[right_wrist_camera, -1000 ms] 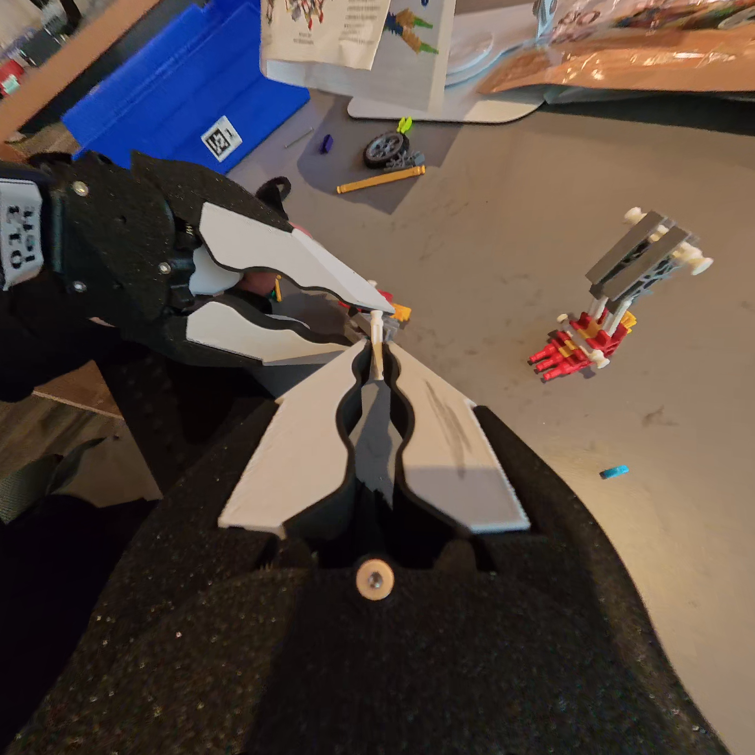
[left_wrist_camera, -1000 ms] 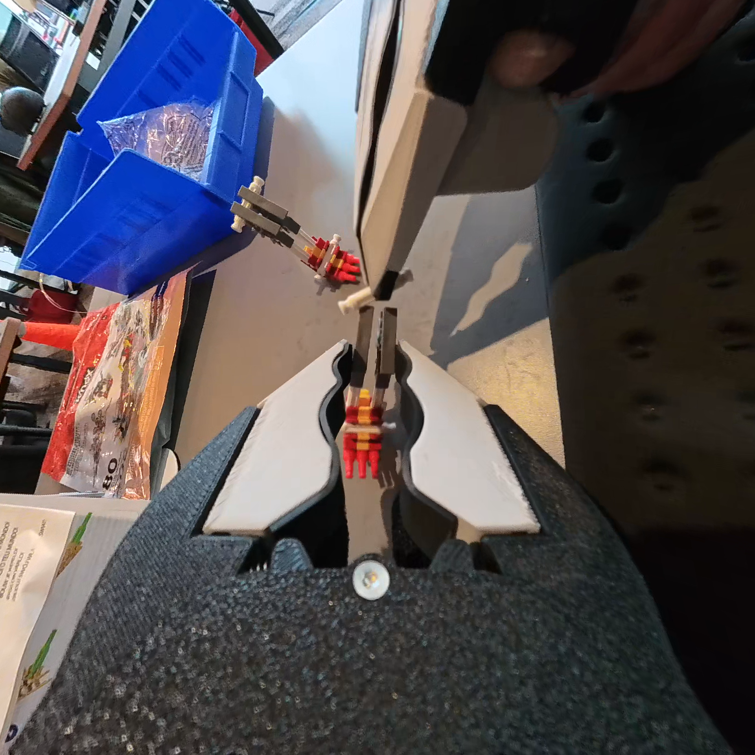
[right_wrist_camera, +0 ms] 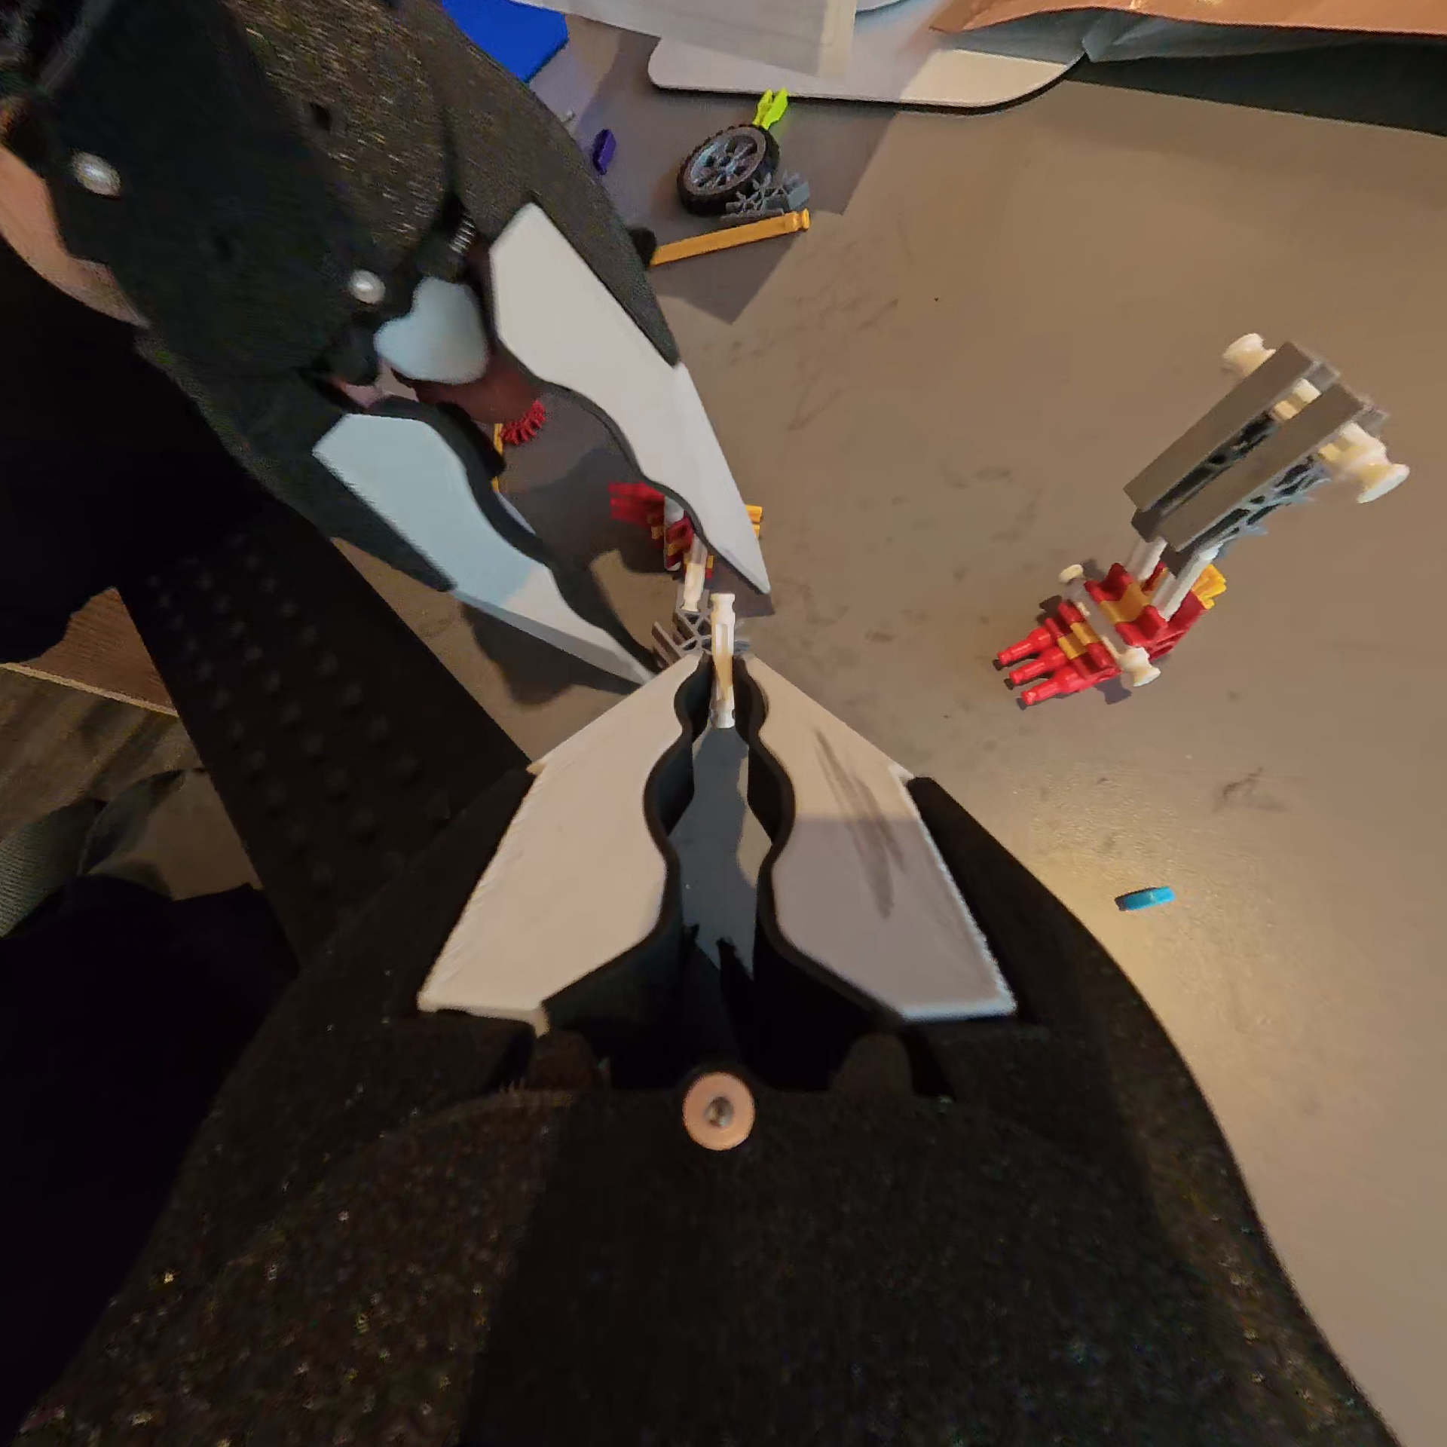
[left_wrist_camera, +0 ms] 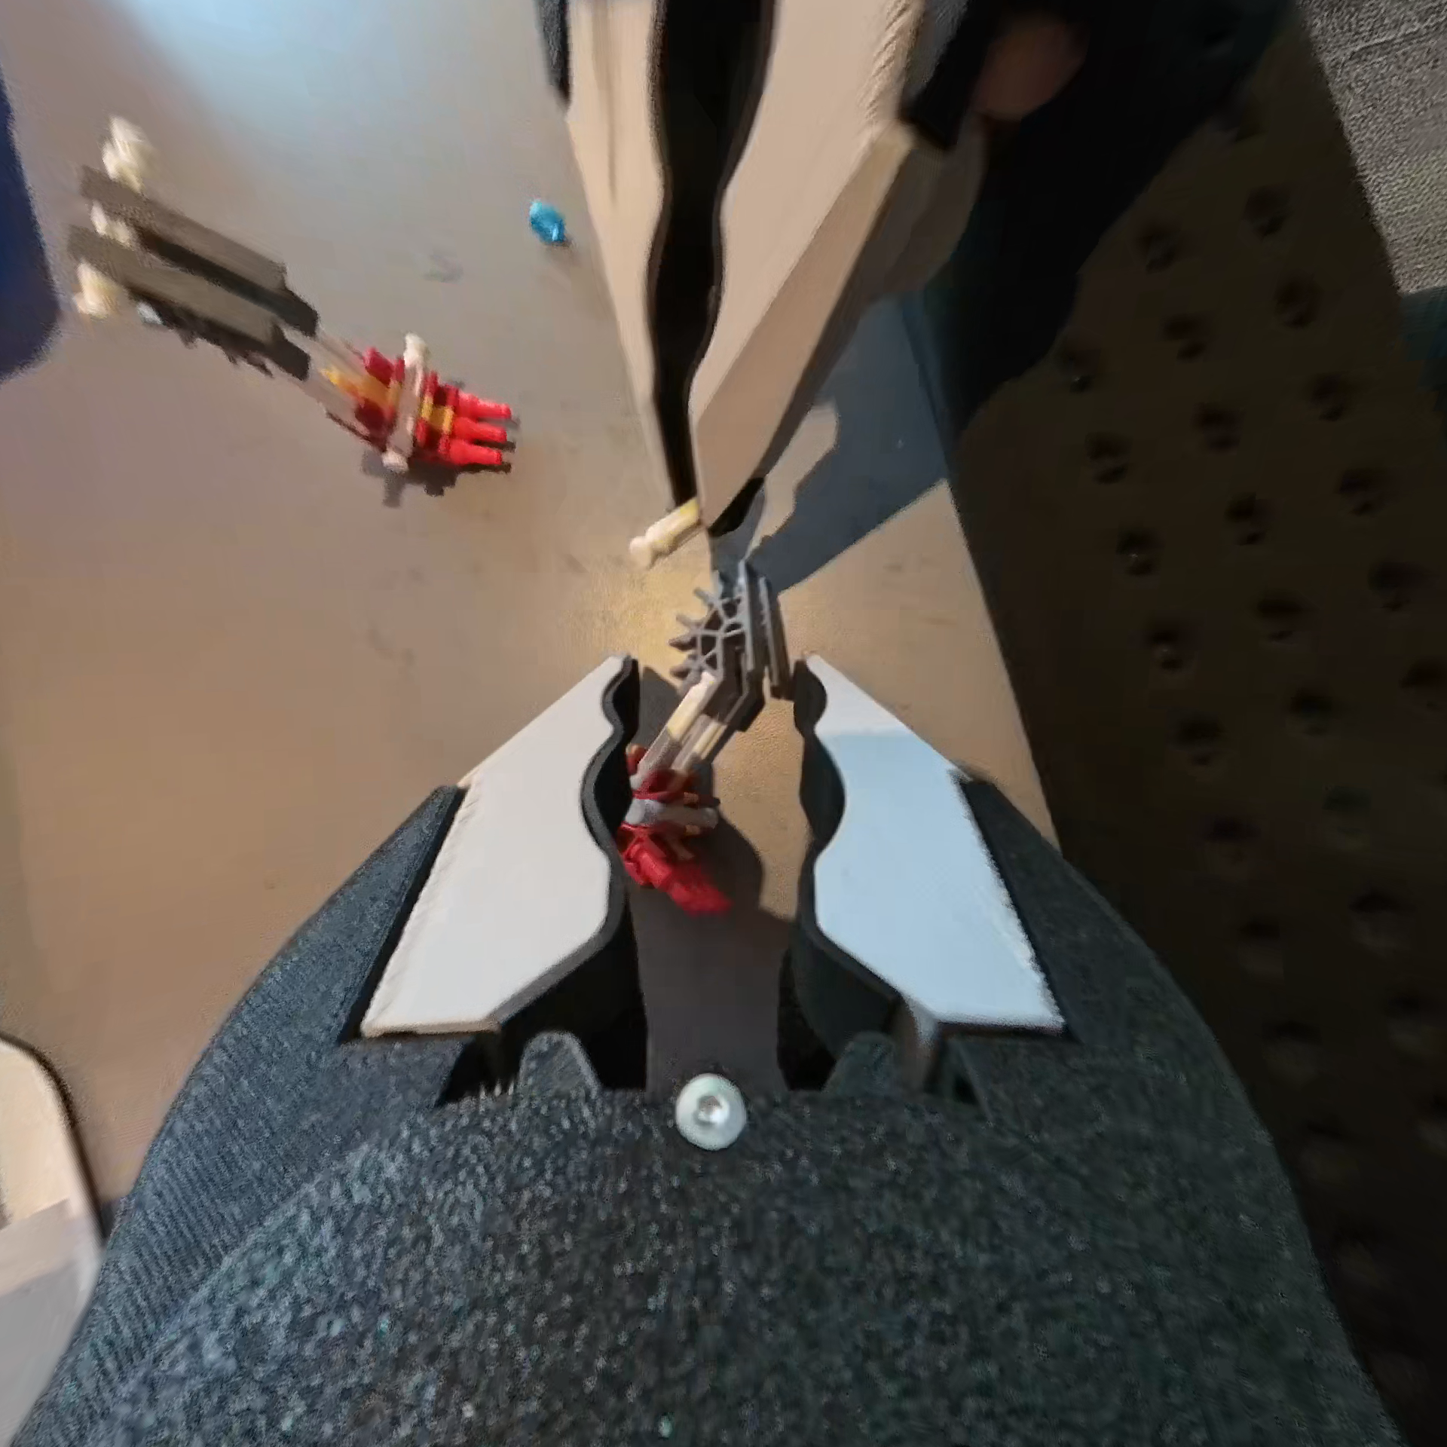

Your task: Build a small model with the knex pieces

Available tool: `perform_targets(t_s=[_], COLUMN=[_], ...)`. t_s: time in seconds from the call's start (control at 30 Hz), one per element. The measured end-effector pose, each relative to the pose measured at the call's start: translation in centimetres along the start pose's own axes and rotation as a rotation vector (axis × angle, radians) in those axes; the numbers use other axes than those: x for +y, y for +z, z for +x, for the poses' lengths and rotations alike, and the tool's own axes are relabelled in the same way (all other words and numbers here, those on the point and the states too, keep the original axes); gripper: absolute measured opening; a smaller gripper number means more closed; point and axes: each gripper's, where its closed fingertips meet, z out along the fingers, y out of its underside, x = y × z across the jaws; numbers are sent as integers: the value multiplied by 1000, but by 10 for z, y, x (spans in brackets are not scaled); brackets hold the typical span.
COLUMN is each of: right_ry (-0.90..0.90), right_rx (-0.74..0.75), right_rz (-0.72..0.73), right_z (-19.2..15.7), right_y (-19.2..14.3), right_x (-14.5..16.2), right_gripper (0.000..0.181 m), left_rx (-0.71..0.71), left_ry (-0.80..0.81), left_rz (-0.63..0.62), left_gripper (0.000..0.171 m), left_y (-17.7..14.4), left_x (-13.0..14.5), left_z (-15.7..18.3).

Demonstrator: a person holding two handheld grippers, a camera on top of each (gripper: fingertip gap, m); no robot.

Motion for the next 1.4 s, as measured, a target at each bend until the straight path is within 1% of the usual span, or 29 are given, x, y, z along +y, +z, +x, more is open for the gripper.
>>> perform_targets(t_s=[0.07, 0.1, 0.17, 0.23, 0.3, 0.4, 0.47, 0.53, 0.6, 0.67, 0.7, 0.8, 0.93, 1.0, 1.13, 1.3, 1.4], right_ry=[6, 5, 1, 5, 4, -27, -54, -101, -144, -191, -187, -191, -234, -243, -285, -379, -468], right_rx=[-8, -10, -11, -18, -43, -88, -84, -93, -91, -116, -121, -130, -107, -109, -79, -47, 26], right_rz=[4, 4, 4, 16, 49, 117, 144, 163, 176, 205, 202, 211, 148, 138, 97, 77, 25], right_z=[0, -1, -1, -1, -4, -12, -13, -16, -18, -26, -26, -28, -31, -33, -30, -40, -39], right_y=[-1, 0, 0, -2, -6, -15, -20, -23, -26, -31, -32, -33, -23, -20, -18, -27, -29], right_x=[0, 0, 0, -2, -5, -12, -15, -17, -18, -21, -21, -24, -17, -16, -13, -13, -8], right_gripper=[4, 4, 4, 4, 4, 4, 4, 4, 4, 4, 4, 4, 4, 4, 5, 4, 4], left_rx=[68, 68, 50, 28, 0, -34, -46, -18, -36, 15, 11, 13, 9, 16, -30, -160, -171], left_ry=[-57, -76, -104, -70, -60, -72, -83, -104, -104, -121, -128, -125, -117, -118, -79, 67, 73], left_rz=[-18, 8, 17, 28, 66, 183, 290, 393, 493, 541, 555, 558, 500, 500, 485, 426, 408], left_gripper=[33, 30, 29, 29, 27, 25, 26, 26, 26, 27, 27, 28, 29, 27, 28, 27, 26], left_y=[7, 8, 9, 8, 6, -4, -15, -24, -33, -36, -36, -30, -19, -20, -20, -14, -11], left_x=[6, 4, 3, 2, -1, -12, -22, -32, -43, -50, -53, -52, -41, -40, -37, -39, -43], left_z=[4, 2, -2, -2, -3, -4, -3, 4, 6, 14, 13, 14, 17, 18, 15, 14, 13])
